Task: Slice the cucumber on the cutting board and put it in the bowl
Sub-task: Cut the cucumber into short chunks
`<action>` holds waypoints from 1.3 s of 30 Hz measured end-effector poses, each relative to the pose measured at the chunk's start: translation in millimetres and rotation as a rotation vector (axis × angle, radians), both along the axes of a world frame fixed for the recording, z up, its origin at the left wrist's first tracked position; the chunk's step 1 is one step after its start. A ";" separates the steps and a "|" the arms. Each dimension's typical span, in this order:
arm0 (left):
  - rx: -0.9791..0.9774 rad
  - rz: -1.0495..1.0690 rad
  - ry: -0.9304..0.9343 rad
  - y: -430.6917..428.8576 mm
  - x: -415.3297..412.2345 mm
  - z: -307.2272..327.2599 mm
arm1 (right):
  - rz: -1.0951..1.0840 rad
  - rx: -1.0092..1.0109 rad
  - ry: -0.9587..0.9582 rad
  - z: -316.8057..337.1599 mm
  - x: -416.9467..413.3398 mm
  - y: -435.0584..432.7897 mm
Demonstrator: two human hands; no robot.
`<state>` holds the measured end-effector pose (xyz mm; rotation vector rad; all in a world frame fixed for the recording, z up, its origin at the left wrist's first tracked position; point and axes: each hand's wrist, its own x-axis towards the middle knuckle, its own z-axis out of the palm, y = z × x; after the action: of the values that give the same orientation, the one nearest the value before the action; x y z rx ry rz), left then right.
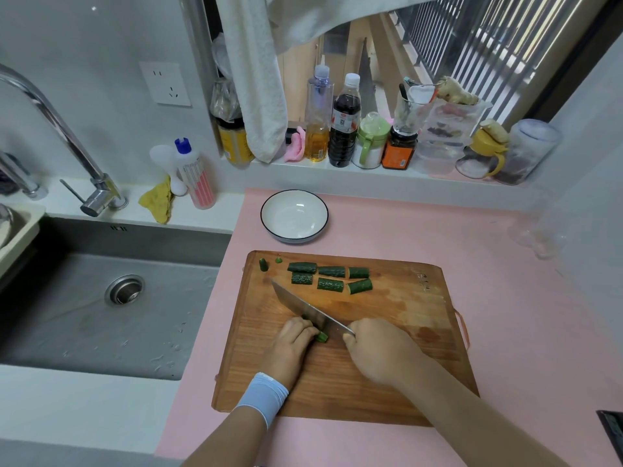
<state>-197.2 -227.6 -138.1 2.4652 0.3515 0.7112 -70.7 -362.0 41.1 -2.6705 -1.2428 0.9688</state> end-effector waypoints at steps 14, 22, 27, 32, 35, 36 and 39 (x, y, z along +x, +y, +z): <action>-0.019 0.021 0.006 -0.7 -0.4 3.0 | 0.039 -0.099 0.019 -5.9 5.4 7.2; -0.098 0.041 -0.003 -0.6 -1.0 0.1 | 0.004 -0.027 0.017 -24.1 0.8 2.1; -0.089 0.032 -0.015 0.7 -1.1 -1.5 | -0.009 0.018 0.001 -33.5 0.5 -5.5; -0.054 0.024 -0.013 1.1 -1.0 -1.4 | -0.025 0.063 -0.013 -45.7 -1.5 -6.5; -0.031 0.026 -0.011 0.1 -1.3 -1.8 | -0.036 0.086 -0.009 -52.7 -2.8 -4.3; -0.035 0.028 -0.012 -0.6 -1.5 -1.7 | -0.037 0.093 -0.008 -54.5 -2.6 -3.5; -0.030 0.034 -0.010 -1.3 -1.7 -3.0 | -0.055 0.112 -0.002 -60.0 -2.8 0.1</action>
<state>-198.9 -228.8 -141.1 2.4317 0.3986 0.7268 -73.5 -361.9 -18.9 -2.6059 -1.1803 0.8619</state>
